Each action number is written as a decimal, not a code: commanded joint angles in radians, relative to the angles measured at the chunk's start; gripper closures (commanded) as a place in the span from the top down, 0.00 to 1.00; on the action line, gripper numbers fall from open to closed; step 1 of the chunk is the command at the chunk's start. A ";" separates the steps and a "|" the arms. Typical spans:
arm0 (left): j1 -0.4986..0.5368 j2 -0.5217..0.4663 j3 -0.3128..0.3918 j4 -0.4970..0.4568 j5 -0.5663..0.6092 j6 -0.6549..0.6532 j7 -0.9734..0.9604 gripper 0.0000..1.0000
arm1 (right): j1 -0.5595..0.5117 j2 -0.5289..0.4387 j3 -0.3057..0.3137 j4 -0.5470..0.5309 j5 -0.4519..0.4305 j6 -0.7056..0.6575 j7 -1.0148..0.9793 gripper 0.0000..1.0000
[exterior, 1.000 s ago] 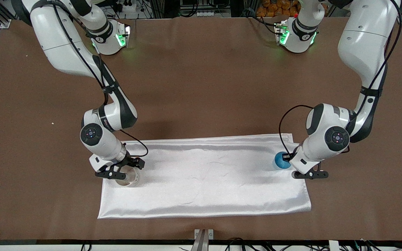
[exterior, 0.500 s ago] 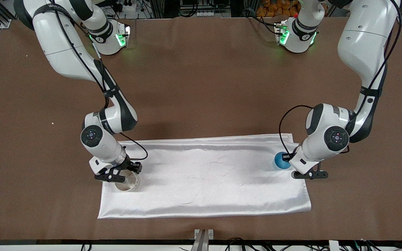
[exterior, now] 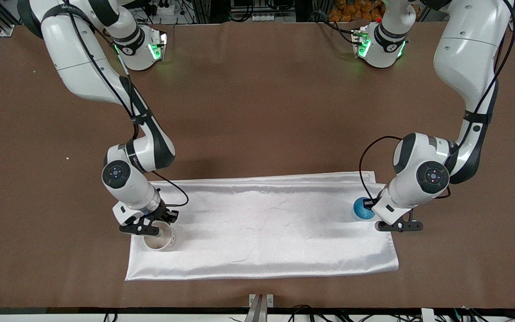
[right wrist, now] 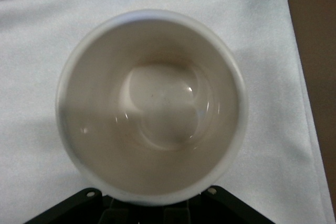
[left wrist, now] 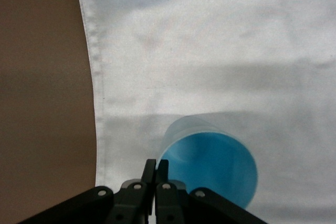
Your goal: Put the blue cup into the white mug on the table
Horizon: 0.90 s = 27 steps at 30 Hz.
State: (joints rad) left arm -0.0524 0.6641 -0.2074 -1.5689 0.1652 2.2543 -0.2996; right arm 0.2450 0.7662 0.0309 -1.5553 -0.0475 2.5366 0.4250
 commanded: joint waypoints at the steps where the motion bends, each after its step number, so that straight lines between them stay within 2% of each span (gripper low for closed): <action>1: -0.003 -0.023 0.000 0.000 0.031 -0.004 -0.026 0.00 | -0.015 -0.042 0.011 0.009 -0.022 -0.048 0.005 0.00; 12: 0.000 -0.052 0.000 0.000 0.031 -0.016 -0.024 0.00 | 0.000 -0.169 0.018 -0.011 -0.015 -0.314 0.009 0.00; 23: -0.001 -0.078 -0.004 0.000 0.031 -0.019 -0.023 0.00 | 0.043 -0.375 0.020 -0.273 -0.017 -0.305 0.006 0.00; 27: -0.003 -0.089 -0.006 0.000 0.031 -0.024 -0.023 0.00 | 0.039 -0.456 0.021 -0.360 -0.015 -0.305 -0.064 0.00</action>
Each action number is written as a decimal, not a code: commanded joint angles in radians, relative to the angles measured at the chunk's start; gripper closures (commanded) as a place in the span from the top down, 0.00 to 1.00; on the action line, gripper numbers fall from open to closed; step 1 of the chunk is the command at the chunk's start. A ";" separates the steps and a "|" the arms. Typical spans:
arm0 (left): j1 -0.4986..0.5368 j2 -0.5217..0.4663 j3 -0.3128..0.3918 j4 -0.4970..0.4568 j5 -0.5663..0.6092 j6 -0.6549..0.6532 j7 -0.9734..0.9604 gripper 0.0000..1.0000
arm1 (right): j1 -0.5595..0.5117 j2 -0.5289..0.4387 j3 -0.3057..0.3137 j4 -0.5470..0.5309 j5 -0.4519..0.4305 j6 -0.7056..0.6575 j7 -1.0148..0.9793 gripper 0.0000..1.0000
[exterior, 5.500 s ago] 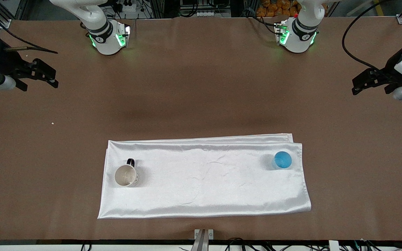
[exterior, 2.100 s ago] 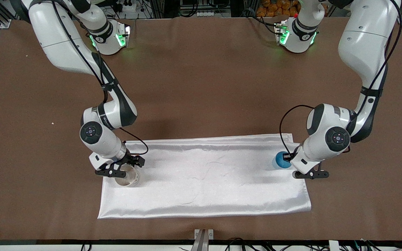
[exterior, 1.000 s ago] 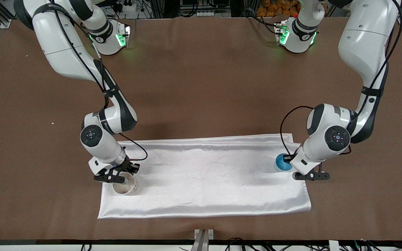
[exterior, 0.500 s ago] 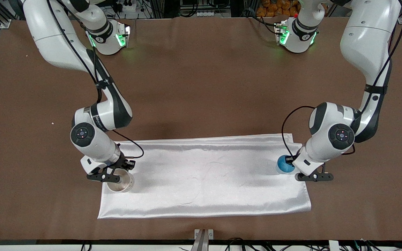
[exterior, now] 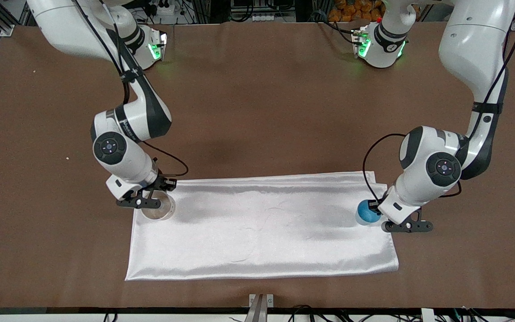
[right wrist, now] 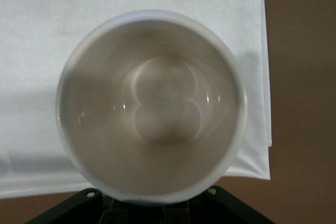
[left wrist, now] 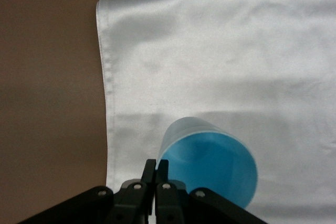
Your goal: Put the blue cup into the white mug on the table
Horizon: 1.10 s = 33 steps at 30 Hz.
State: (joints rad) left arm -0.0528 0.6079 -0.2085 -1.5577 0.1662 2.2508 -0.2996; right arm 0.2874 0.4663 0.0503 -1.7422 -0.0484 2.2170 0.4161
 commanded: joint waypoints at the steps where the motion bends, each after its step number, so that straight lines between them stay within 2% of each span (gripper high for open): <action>1: -0.002 -0.039 -0.005 -0.012 0.030 -0.028 -0.023 0.00 | -0.005 -0.175 0.002 -0.197 -0.013 0.016 -0.066 0.00; 4: -0.004 -0.046 -0.006 -0.012 0.030 -0.037 -0.023 0.00 | -0.002 -0.219 0.002 -0.264 -0.013 0.050 -0.068 0.00; 9: -0.005 -0.059 -0.006 -0.012 0.032 -0.040 -0.023 0.00 | 0.009 -0.264 0.017 -0.396 -0.001 0.200 -0.051 0.00; 12: -0.015 -0.068 -0.009 -0.012 0.030 -0.046 -0.023 0.00 | 0.033 -0.262 0.037 -0.431 0.050 0.271 0.007 0.00; 15: -0.018 -0.076 -0.011 -0.012 0.030 -0.048 -0.023 0.00 | 0.093 -0.252 0.039 -0.439 0.067 0.309 0.096 0.00; 24: -0.019 -0.103 -0.015 -0.012 0.027 -0.069 -0.019 0.00 | 0.237 -0.253 0.039 -0.438 0.067 0.306 0.320 0.00; 28: -0.018 -0.112 -0.046 -0.012 0.019 -0.076 -0.023 0.00 | 0.294 -0.250 0.039 -0.439 0.067 0.309 0.389 0.00; 33: -0.024 -0.114 -0.051 -0.010 0.018 -0.076 -0.023 0.00 | 0.349 -0.248 0.039 -0.439 0.067 0.309 0.476 0.00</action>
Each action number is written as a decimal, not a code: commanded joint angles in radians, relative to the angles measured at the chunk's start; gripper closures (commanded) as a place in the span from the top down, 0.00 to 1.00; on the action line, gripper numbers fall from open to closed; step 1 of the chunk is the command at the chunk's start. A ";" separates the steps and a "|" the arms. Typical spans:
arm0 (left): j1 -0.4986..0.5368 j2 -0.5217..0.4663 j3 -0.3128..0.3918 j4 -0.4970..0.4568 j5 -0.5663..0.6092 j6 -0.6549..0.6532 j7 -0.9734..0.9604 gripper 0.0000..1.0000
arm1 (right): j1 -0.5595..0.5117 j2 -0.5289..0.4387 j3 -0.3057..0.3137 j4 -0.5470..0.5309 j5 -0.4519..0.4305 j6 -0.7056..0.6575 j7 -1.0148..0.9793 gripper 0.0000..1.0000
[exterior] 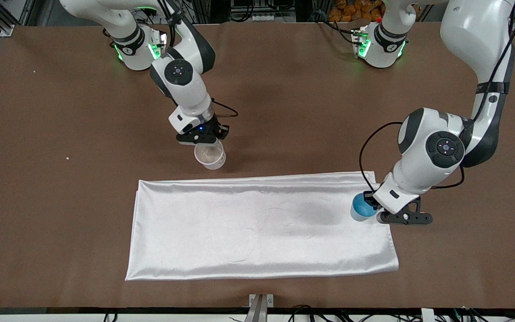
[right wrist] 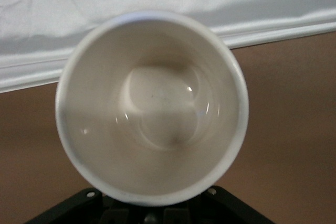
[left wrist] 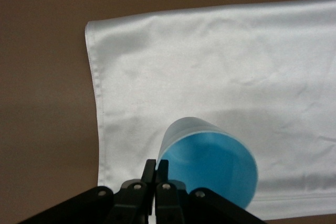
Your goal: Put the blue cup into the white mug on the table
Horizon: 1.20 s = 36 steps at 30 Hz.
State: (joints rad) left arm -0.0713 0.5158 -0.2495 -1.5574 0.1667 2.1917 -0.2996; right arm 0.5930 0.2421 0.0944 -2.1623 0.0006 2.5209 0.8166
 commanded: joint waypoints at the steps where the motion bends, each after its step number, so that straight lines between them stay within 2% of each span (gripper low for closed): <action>1: -0.011 -0.022 -0.010 -0.010 0.016 -0.017 -0.024 0.00 | 0.056 -0.024 -0.005 -0.021 0.018 0.006 0.093 0.00; 5: -0.038 -0.023 -0.010 -0.004 0.013 -0.018 -0.030 0.00 | 0.102 -0.024 -0.007 -0.037 0.018 0.021 0.153 0.00; 9: -0.051 -0.026 -0.010 -0.004 0.013 -0.023 -0.032 0.00 | 0.148 -0.023 -0.007 -0.091 0.018 0.114 0.194 0.00; 15: -0.067 -0.033 -0.014 -0.004 0.011 -0.023 -0.035 0.00 | 0.248 0.034 -0.010 -0.105 0.002 0.188 0.314 0.00; 31: -0.065 -0.040 -0.043 -0.006 0.010 -0.047 -0.038 0.00 | 0.281 0.095 -0.015 -0.102 -0.022 0.200 0.340 0.00; 36: -0.064 -0.042 -0.069 -0.006 0.005 -0.069 -0.101 0.00 | 0.284 0.108 -0.028 -0.099 -0.082 0.200 0.364 0.02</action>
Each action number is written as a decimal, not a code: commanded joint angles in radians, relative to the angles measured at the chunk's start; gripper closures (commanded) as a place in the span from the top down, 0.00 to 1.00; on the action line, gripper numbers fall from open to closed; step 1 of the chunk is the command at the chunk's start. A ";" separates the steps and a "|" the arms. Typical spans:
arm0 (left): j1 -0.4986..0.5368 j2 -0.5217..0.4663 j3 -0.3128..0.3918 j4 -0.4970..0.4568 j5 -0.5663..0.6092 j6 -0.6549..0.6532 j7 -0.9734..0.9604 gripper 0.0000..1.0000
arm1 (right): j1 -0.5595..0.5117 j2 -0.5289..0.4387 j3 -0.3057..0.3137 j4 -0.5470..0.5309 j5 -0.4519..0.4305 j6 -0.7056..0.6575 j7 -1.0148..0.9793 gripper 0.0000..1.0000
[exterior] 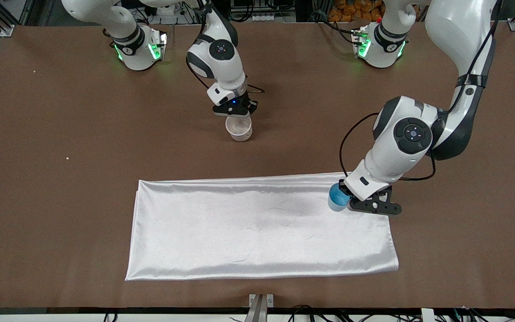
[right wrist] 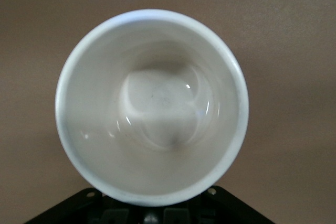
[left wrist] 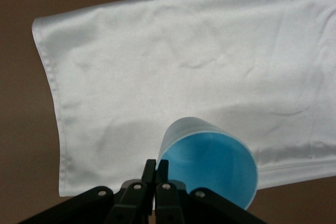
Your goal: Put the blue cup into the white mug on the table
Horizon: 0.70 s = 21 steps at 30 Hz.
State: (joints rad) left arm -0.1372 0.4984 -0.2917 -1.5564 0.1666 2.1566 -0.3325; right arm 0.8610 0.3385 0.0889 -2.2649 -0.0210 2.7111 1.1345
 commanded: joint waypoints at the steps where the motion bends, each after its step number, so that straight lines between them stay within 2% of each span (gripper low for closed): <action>1: 0.002 -0.026 -0.035 -0.007 0.005 -0.034 -0.075 0.00 | 0.016 0.014 -0.026 0.005 -0.079 0.010 0.059 0.06; 3: 0.002 -0.030 -0.040 -0.007 0.005 -0.038 -0.085 0.00 | 0.015 0.022 -0.031 0.011 -0.106 0.009 0.080 0.14; 5: 0.001 -0.035 -0.041 -0.007 0.005 -0.049 -0.094 0.00 | 0.015 0.027 -0.031 0.015 -0.120 0.009 0.100 0.28; 10: 0.002 -0.043 -0.070 -0.007 0.005 -0.076 -0.145 0.00 | 0.009 0.030 -0.031 0.027 -0.122 0.004 0.137 0.80; 11: 0.002 -0.044 -0.073 -0.007 0.005 -0.083 -0.155 0.00 | 0.007 0.028 -0.031 0.031 -0.122 0.001 0.171 0.94; 12: 0.002 -0.044 -0.078 -0.007 0.005 -0.086 -0.163 0.00 | 0.009 0.028 -0.031 0.036 -0.122 -0.002 0.203 1.00; 17: 0.002 -0.052 -0.099 -0.007 0.005 -0.106 -0.207 0.00 | 0.010 0.019 -0.029 0.071 -0.122 -0.030 0.255 1.00; 21: 0.002 -0.057 -0.119 -0.008 0.005 -0.118 -0.237 0.00 | 0.009 0.002 -0.029 0.122 -0.122 -0.126 0.257 1.00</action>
State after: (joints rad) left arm -0.1385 0.4669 -0.3877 -1.5556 0.1666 2.0694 -0.5175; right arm 0.8623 0.3597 0.0662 -2.2056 -0.1193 2.6874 1.3492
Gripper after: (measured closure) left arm 0.969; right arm 0.317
